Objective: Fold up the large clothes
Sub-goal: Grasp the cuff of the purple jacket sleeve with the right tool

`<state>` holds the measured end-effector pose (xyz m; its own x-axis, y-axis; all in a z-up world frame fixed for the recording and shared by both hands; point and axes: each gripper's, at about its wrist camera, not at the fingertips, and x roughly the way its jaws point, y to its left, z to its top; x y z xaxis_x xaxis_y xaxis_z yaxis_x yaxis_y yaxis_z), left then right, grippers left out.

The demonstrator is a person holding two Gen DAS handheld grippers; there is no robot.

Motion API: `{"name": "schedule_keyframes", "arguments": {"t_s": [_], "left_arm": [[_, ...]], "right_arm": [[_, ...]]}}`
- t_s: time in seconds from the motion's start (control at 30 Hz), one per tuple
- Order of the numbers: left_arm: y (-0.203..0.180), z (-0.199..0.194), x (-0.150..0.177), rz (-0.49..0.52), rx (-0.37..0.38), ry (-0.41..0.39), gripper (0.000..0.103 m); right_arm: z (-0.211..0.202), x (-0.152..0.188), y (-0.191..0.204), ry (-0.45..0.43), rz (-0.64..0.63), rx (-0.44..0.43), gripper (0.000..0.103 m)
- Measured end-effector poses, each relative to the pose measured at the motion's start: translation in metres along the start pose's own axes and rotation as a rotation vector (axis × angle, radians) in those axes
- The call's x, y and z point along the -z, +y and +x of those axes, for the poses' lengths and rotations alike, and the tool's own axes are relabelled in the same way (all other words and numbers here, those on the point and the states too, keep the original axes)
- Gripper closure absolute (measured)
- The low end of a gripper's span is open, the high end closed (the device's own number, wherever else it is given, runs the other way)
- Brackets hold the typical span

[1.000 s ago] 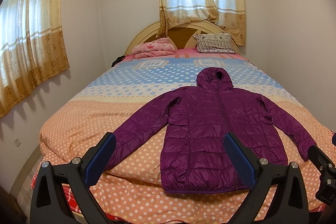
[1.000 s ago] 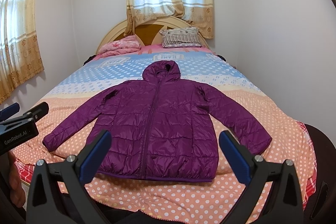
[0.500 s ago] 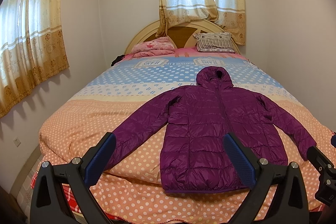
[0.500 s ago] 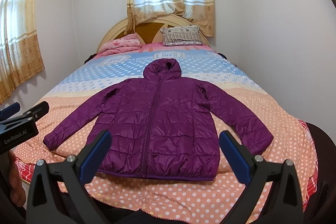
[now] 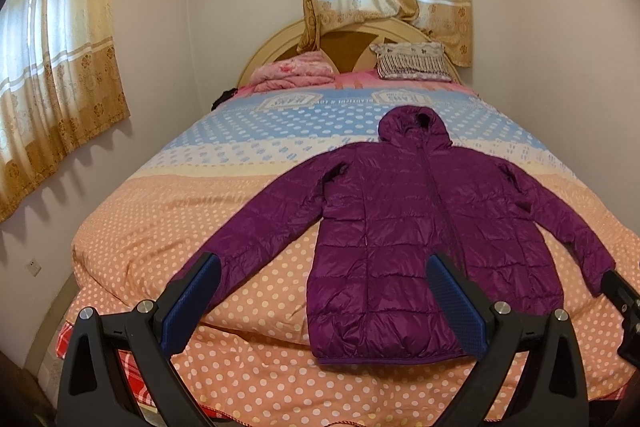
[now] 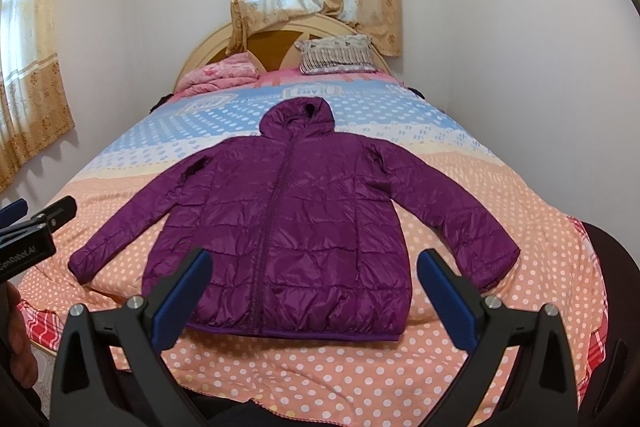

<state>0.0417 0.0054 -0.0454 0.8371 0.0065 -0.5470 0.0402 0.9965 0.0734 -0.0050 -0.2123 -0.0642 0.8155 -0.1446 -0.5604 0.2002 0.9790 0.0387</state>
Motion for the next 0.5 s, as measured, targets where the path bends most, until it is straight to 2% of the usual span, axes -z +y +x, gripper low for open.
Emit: {"name": "schedule_keyframes", "arguments": {"t_s": [0.1,0.2,0.43,0.5], "left_arm": [[-0.001,0.021,0.003,0.012,0.002,0.029,0.001],[-0.006,0.046,0.006,0.03,-0.007,0.043,0.001],[-0.018,0.106,0.004,0.049,-0.005,0.101,0.001],[-0.022,0.122,0.002,0.061,-0.004,0.107,0.001]], "right_arm": [[0.019,0.002,-0.022,0.028,0.036,0.013,0.0],[0.043,0.008,-0.059,0.067,0.099,0.07,0.0],[0.096,0.03,-0.169,0.155,0.309,0.278,0.0],[0.108,0.034,-0.191,0.188,0.371,0.289,0.01]]}}
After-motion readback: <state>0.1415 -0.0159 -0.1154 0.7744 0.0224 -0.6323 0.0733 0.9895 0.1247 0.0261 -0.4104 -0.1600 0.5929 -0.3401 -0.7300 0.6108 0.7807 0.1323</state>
